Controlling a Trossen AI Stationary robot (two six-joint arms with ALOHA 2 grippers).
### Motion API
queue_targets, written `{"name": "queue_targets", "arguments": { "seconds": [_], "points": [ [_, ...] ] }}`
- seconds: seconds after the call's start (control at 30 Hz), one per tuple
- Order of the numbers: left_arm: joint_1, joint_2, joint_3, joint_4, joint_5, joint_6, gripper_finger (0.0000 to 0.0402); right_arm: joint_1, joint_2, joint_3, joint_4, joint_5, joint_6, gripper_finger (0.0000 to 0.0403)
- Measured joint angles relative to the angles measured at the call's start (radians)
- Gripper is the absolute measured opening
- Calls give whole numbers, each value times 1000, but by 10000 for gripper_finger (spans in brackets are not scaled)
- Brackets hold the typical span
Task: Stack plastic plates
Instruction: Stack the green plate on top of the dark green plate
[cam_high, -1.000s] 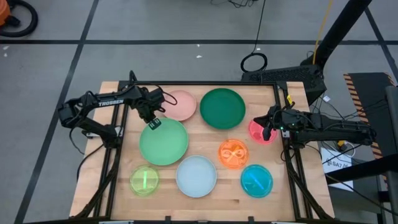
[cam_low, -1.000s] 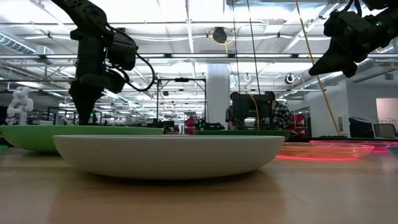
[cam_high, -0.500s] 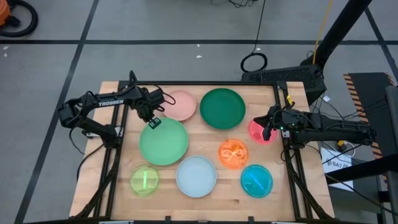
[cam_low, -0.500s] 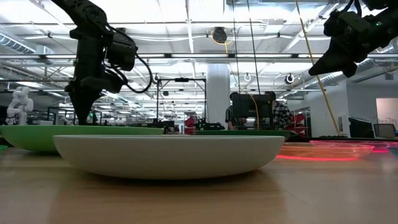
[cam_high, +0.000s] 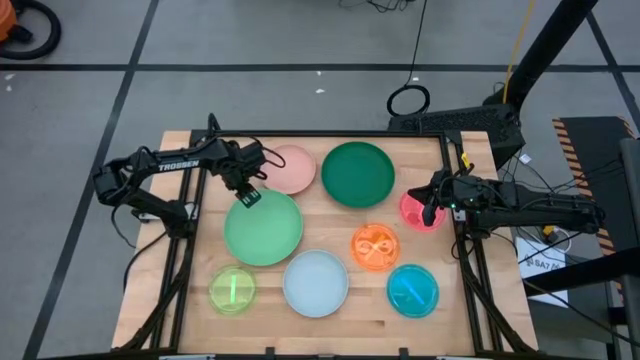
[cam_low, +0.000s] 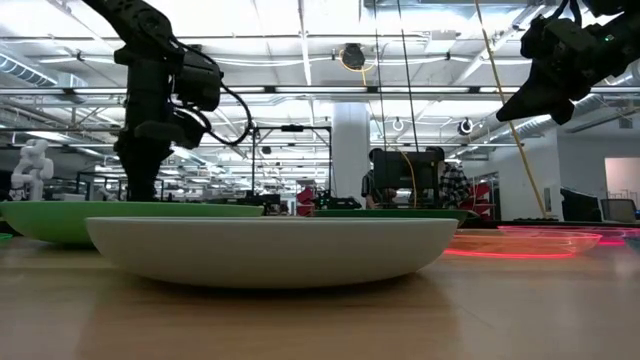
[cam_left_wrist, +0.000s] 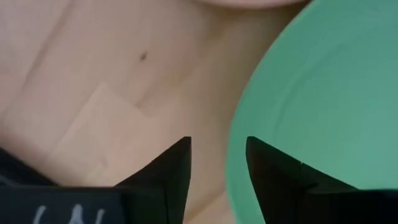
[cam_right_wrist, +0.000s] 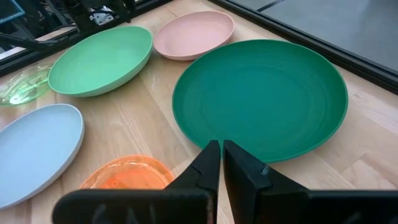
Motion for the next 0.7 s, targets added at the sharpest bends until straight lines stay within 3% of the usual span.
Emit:
{"name": "queue_targets", "arguments": {
  "seconds": [0.47, 0.7],
  "points": [
    [42, 75, 0, 66, -3, 65, 163, 0, 0, 0, -3, 0, 6, 15],
    [40, 112, 0, 64, 46, 94, 163, 0, 0, 0, -15, 0, 15, 15]
  ]
}}
